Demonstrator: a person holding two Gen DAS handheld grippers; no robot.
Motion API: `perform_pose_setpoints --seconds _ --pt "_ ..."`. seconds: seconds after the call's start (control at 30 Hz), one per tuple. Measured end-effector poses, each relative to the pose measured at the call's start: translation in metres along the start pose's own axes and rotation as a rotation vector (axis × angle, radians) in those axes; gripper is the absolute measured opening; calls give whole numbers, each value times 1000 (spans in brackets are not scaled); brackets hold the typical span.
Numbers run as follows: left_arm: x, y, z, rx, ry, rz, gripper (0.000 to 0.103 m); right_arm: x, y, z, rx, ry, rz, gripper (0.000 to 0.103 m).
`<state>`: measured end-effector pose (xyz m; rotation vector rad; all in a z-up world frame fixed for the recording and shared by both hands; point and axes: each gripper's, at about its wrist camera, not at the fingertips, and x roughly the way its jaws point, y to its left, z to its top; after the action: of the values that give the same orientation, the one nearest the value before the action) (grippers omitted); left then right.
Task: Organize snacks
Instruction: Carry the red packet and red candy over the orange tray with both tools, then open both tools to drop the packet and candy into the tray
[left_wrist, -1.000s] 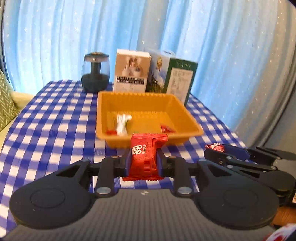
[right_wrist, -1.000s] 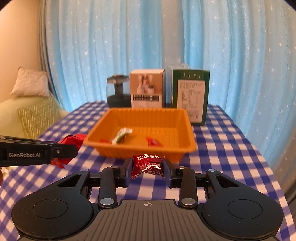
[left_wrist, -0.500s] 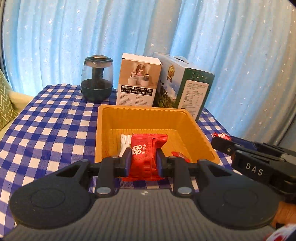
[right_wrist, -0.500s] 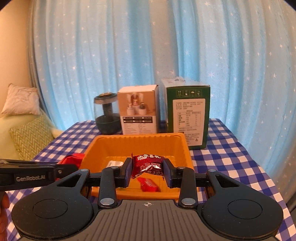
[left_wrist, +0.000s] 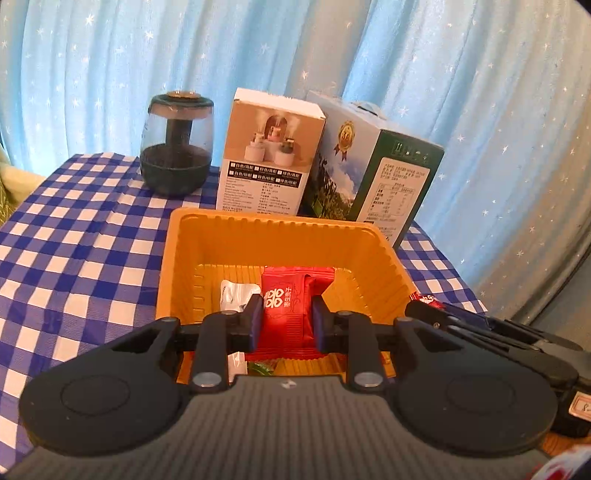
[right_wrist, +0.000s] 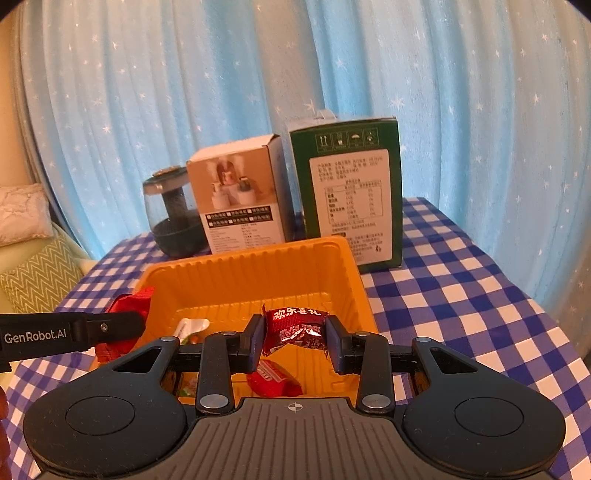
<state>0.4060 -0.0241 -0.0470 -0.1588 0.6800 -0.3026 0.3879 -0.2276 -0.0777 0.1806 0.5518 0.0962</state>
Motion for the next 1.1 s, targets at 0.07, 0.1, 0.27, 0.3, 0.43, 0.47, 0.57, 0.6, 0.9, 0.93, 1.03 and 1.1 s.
perform_pose_setpoints --seconds 0.07,0.1,0.27,0.3,0.43,0.47,0.57,0.6,0.9,0.93,1.03,1.1 --pt "4 0 1 2 3 0 24 3 -2 0 2 4 -2 36" --pt "5 0 1 4 3 0 24 4 -3 0 3 6 -3 36" --pt "13 2 3 -7 11 5 25 8 -6 -2 10 17 -3 36" --pt "16 3 3 -10 13 6 25 9 -7 -2 13 22 -3 36" --pt "21 11 4 -40 27 8 30 12 -6 -5 10 38 6 36" --pt "20 12 4 -42 27 15 30 12 -6 -5 7 37 7 36" --pt "17 16 4 -42 24 21 30 12 -8 -5 24 36 9 36" --pt "17 17 4 -43 25 22 30 12 -8 -4 30 35 10 36" --pt "13 17 2 -37 28 20 31 9 -6 1 50 14 43 36" --pt "13 17 1 -38 29 16 31 9 -5 1 49 13 42 36" --pt "13 16 0 -33 31 13 32 12 -7 0 57 7 39 36" --pt "13 17 -1 -31 33 14 33 14 -9 -1 71 9 59 50"
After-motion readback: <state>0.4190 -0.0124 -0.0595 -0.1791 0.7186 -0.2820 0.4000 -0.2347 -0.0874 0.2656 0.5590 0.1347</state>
